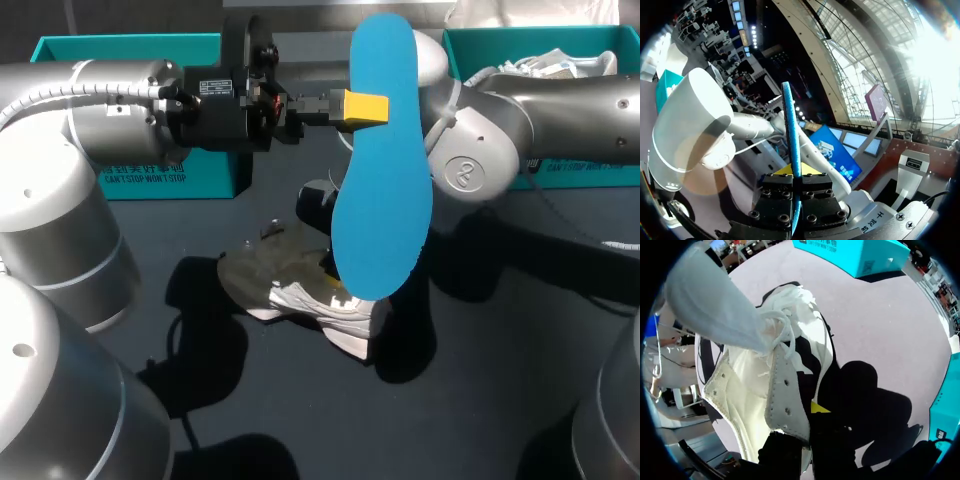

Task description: Take the shoe out of the shoebox, open the shoe tongue, remove and reinsert the insole, then place the shoe into the shoebox

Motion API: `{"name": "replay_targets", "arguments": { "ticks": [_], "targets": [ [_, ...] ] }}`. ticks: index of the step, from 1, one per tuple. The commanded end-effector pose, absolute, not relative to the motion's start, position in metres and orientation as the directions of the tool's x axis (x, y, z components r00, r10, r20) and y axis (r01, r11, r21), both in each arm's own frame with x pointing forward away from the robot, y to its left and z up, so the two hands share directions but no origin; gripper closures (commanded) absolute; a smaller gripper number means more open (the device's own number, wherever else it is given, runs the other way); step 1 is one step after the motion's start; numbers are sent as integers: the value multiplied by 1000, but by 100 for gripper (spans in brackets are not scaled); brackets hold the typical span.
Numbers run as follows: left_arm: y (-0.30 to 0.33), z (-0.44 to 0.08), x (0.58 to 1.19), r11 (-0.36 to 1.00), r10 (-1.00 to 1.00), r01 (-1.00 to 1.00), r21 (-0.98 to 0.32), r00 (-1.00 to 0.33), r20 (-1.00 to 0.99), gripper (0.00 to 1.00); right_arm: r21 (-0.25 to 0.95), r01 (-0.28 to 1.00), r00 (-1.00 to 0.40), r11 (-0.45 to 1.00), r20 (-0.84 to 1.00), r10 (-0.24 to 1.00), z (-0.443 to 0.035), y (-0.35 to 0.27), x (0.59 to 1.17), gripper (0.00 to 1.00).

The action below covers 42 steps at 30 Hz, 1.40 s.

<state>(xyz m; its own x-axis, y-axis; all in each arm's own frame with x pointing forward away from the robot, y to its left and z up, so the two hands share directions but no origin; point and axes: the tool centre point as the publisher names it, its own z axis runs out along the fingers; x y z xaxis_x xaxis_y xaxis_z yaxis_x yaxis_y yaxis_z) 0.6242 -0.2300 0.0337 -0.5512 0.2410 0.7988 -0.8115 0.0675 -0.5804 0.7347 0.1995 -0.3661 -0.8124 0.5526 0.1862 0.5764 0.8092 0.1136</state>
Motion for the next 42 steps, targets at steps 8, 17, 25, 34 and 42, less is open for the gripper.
{"name": "replay_targets", "arguments": {
  "ticks": [8,17,25,34,42],
  "targets": [
    [-231,34,624,66,240,-812,-580,-551,799,100,33,965,-258,261,319,912,-355,184,712,100],
    [-231,34,624,66,240,-812,-580,-551,799,100,139,974,-208,180,220,953,-349,184,707,100],
    [-231,34,624,66,240,-812,-580,-551,799,100,145,971,-217,189,212,953,-350,185,705,100],
    [-231,34,624,66,240,-812,-580,-551,799,100,206,965,-191,162,130,973,-366,183,680,100],
    [-231,34,624,66,240,-812,-580,-551,799,100,224,975,-42,3,170,985,-376,181,671,100]
  ]
}}
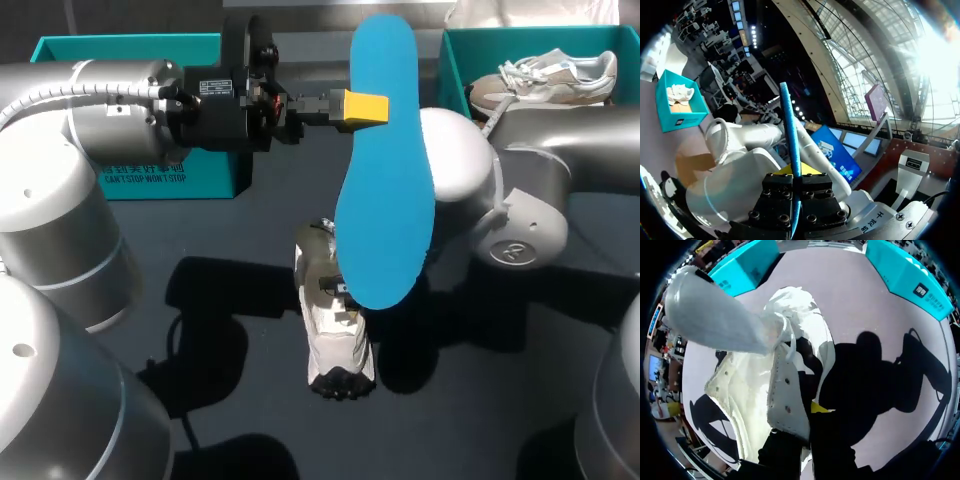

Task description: Take the shoe out of the shoebox, open the shoe tongue, remove and reinsert the insole, then place the shoe into the shoebox

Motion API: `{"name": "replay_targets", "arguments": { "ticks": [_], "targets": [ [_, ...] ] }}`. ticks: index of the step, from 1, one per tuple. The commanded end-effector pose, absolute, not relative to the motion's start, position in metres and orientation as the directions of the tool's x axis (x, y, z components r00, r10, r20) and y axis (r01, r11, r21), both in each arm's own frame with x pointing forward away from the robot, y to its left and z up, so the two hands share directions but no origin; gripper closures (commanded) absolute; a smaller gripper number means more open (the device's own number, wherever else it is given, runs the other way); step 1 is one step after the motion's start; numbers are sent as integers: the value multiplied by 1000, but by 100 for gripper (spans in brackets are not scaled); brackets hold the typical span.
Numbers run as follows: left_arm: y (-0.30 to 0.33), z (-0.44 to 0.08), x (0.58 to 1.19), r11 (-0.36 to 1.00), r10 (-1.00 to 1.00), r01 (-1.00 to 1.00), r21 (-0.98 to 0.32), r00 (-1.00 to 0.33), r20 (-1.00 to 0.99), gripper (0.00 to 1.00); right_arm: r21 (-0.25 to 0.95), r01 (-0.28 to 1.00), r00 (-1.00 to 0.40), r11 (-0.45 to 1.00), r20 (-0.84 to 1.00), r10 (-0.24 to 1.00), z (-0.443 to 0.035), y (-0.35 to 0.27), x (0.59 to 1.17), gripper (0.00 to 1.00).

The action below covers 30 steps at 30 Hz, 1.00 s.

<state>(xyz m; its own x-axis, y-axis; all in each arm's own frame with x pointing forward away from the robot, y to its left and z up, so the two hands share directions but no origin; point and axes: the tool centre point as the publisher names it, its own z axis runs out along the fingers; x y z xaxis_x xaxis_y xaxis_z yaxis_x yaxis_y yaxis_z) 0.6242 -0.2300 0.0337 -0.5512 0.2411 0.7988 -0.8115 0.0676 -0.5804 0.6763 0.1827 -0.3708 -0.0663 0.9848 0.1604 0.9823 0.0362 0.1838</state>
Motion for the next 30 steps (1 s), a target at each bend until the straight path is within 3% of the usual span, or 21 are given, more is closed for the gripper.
{"name": "replay_targets", "arguments": {
  "ticks": [1,21,22,23,24,30],
  "targets": [
    [-231,34,624,66,240,-812,-580,-551,799,100,227,974,-42,1,176,983,-375,182,671,100],
    [-231,34,624,66,240,-812,-580,-551,799,100,184,983,-57,21,195,979,-392,193,671,100],
    [-231,34,624,66,240,-812,-580,-551,799,100,178,984,-46,10,202,978,-392,192,670,96],
    [-231,34,624,66,240,-812,-580,-551,799,100,174,985,-46,8,210,977,-392,191,670,40],
    [-231,34,624,66,240,-812,-580,-551,799,100,175,984,-48,10,212,976,-390,190,670,0],
    [-231,34,624,66,240,-812,-580,-551,799,100,111,994,-26,-8,301,953,-370,184,668,0]
  ]
}}
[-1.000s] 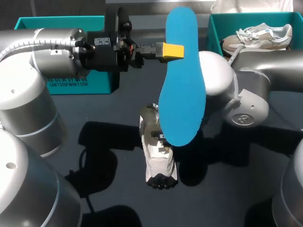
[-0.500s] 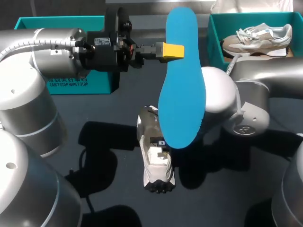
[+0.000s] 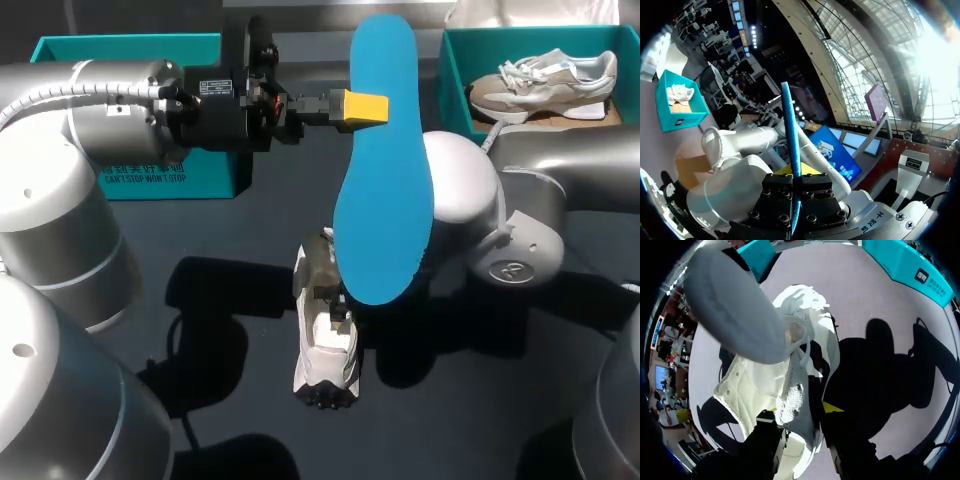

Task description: Take the shoe out of the shoebox, open the shoe tongue, remove and reinsert the insole, then place the shoe into the shoebox

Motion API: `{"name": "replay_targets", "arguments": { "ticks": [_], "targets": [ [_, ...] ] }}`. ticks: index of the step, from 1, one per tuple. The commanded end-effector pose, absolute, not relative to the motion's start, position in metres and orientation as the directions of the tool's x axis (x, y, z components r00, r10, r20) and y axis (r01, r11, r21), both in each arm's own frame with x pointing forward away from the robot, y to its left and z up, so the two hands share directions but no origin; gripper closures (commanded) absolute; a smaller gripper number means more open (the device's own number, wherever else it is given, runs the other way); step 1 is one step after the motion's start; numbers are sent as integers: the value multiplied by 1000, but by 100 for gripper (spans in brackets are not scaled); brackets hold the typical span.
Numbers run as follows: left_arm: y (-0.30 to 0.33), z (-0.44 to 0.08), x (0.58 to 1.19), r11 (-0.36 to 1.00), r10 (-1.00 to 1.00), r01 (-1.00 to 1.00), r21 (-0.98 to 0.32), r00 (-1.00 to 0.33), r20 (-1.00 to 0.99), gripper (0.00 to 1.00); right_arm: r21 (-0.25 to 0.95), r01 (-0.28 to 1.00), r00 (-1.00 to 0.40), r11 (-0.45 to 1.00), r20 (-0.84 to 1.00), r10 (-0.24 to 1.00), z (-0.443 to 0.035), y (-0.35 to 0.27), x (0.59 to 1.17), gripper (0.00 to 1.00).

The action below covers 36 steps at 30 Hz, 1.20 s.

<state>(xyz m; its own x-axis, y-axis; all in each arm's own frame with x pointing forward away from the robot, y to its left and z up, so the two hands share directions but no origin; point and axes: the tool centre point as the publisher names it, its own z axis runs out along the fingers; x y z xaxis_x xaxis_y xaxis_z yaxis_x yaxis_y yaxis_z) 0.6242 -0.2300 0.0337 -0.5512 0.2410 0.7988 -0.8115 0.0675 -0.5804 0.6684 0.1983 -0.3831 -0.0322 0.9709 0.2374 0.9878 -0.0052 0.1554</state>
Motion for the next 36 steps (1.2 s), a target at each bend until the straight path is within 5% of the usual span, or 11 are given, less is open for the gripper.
{"name": "replay_targets", "arguments": {
  "ticks": [1,10,24,36],
  "targets": [
    [-231,34,624,66,240,-812,-580,-551,799,100,111,994,-27,-10,324,946,-367,181,668,0],
    [-231,34,624,66,240,-812,-580,-551,799,100,59,998,-23,-8,507,861,-324,162,663,0],
    [-231,34,624,66,240,-812,-580,-551,799,100,59,998,-23,-8,507,861,-324,162,663,0],
    [-231,34,624,66,240,-812,-580,-551,799,100,104,994,-51,-42,755,654,-259,124,674,0]
  ]
}}
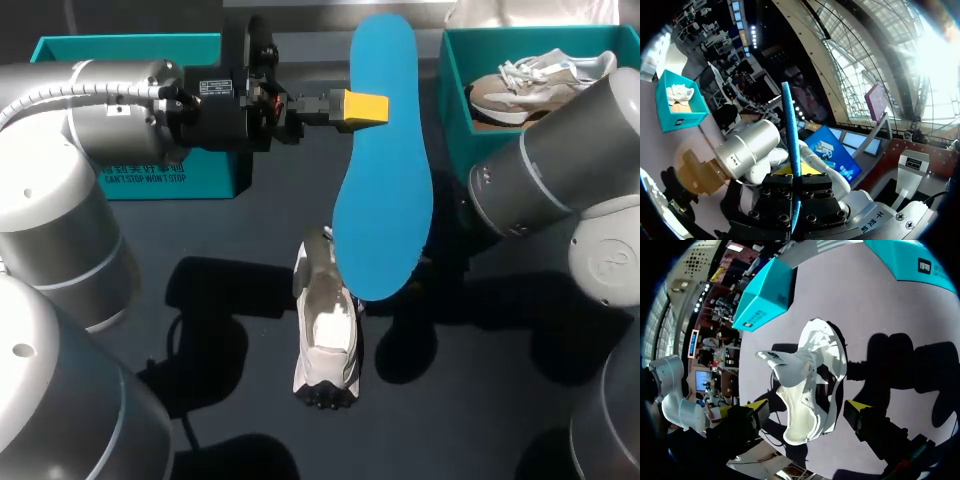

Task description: Take the shoe out of the shoebox, open the shoe tongue, remove and reinsert the insole, then place the shoe into the shoebox

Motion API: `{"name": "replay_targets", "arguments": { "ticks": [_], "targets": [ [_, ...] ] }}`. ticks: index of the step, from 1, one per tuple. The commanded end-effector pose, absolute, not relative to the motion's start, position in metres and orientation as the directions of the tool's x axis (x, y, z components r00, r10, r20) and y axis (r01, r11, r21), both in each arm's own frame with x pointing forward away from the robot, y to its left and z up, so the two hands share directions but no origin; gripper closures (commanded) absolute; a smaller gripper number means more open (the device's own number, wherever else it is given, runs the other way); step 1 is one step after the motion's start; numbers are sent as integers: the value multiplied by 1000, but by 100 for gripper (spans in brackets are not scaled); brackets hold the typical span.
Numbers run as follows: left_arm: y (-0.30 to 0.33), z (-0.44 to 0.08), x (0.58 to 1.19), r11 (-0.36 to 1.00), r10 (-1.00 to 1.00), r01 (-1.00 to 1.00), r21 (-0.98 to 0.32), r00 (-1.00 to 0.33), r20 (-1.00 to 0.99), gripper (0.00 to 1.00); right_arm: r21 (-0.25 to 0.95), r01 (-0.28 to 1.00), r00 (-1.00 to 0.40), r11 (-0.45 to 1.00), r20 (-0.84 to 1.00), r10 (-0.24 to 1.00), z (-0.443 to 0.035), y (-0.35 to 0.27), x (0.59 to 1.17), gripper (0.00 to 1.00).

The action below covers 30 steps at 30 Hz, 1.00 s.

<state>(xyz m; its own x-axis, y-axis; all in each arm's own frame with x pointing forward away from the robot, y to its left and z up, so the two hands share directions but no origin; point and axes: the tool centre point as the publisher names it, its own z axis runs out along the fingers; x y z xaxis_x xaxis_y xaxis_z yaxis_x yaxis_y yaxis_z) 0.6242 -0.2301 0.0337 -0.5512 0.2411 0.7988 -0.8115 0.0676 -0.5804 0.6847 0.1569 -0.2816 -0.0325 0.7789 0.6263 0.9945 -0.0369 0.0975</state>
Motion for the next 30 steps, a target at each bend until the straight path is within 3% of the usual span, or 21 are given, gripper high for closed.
{"name": "replay_targets", "arguments": {
  "ticks": [1,30],
  "targets": [
    [-231,34,624,66,240,-812,-580,-551,799,100,113,993,-62,-41,774,630,-255,121,675,0],
    [-231,34,624,66,240,-812,-580,-551,799,100,114,993,-76,-17,761,644,-245,117,677,0]
  ]
}}
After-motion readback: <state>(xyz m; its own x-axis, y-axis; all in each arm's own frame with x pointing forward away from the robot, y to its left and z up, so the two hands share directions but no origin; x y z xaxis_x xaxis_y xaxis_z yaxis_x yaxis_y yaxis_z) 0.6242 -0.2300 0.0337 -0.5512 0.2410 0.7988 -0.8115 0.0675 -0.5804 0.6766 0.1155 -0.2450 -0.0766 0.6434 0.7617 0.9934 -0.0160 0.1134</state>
